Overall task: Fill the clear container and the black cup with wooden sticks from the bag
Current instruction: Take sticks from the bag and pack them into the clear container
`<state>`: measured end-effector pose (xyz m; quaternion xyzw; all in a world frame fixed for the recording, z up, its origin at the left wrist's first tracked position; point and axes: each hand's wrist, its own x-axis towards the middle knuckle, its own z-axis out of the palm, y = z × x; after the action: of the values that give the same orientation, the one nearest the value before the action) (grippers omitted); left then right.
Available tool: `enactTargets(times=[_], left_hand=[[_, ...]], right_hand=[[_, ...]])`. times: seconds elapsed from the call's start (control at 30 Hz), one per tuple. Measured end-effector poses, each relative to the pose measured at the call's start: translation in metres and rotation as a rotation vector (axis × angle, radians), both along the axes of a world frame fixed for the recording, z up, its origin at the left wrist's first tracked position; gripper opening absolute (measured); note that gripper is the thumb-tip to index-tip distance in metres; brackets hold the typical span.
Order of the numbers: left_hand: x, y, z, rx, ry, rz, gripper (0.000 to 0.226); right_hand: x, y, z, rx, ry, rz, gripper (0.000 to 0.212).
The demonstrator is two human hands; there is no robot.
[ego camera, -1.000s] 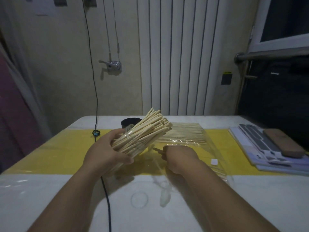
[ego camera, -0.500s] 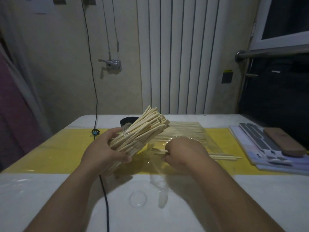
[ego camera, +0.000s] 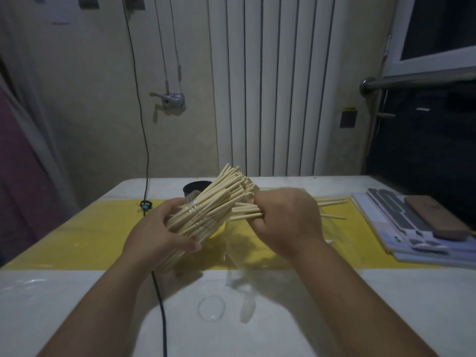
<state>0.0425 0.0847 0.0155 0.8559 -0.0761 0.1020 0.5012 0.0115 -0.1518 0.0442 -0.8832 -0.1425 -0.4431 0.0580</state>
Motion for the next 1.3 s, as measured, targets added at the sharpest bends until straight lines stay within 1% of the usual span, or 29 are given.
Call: enactTargets(times=[0.07,0.13,0.2,0.37,0.5,0.6,0.67,0.73,0.8,0.9,0.93,1.03,1.13,1.3], left_hand=[[0.000,0.000,0.000,-0.002,0.004,-0.007,0.088],[0.001,0.001,0.000,-0.005,0.006,-0.006,0.089],[0.001,0.001,-0.001,-0.006,0.004,-0.009,0.088],[0.000,0.001,-0.001,0.031,-0.004,-0.018,0.085],[0.000,-0.001,-0.001,0.066,-0.007,-0.004,0.087],[0.000,-0.001,-0.001,0.083,-0.009,0.001,0.086],[0.000,-0.001,-0.002,0.087,-0.014,-0.003,0.087],[0.001,0.000,-0.002,0.093,-0.015,-0.007,0.087],[0.001,-0.001,-0.002,0.107,-0.018,-0.011,0.088],[-0.001,-0.003,-0.001,0.133,-0.030,-0.007,0.087],[-0.002,-0.004,-0.001,0.139,-0.030,-0.006,0.086],[-0.002,-0.004,-0.001,0.158,-0.030,-0.002,0.086],[-0.001,-0.004,-0.001,0.176,-0.030,0.003,0.086],[-0.002,-0.006,-0.002,0.236,-0.041,0.002,0.097]], right_hand=[[0.003,-0.006,-0.003,0.039,-0.228,0.085,0.036],[0.005,-0.008,-0.002,0.051,-0.358,0.194,0.043],[0.004,-0.006,-0.001,0.066,-0.405,0.206,0.045],[0.001,-0.005,0.001,0.162,-0.448,0.131,0.050],[0.004,-0.008,0.001,0.204,-0.400,0.193,0.052],[0.006,-0.007,-0.003,0.302,-0.358,0.284,0.041],[0.006,-0.006,-0.003,0.465,-0.359,0.387,0.028],[0.004,-0.004,-0.002,0.635,-0.365,0.460,0.021],[0.000,0.000,0.003,0.819,-0.353,0.519,0.023],[-0.011,0.011,0.014,1.197,-0.200,0.616,0.031],[-0.012,0.013,0.015,1.273,-0.150,0.613,0.034],[-0.011,0.013,0.013,1.331,-0.059,0.556,0.038],[-0.009,0.012,0.011,1.371,0.017,0.526,0.038],[-0.006,0.011,0.007,1.416,0.147,0.492,0.040]])
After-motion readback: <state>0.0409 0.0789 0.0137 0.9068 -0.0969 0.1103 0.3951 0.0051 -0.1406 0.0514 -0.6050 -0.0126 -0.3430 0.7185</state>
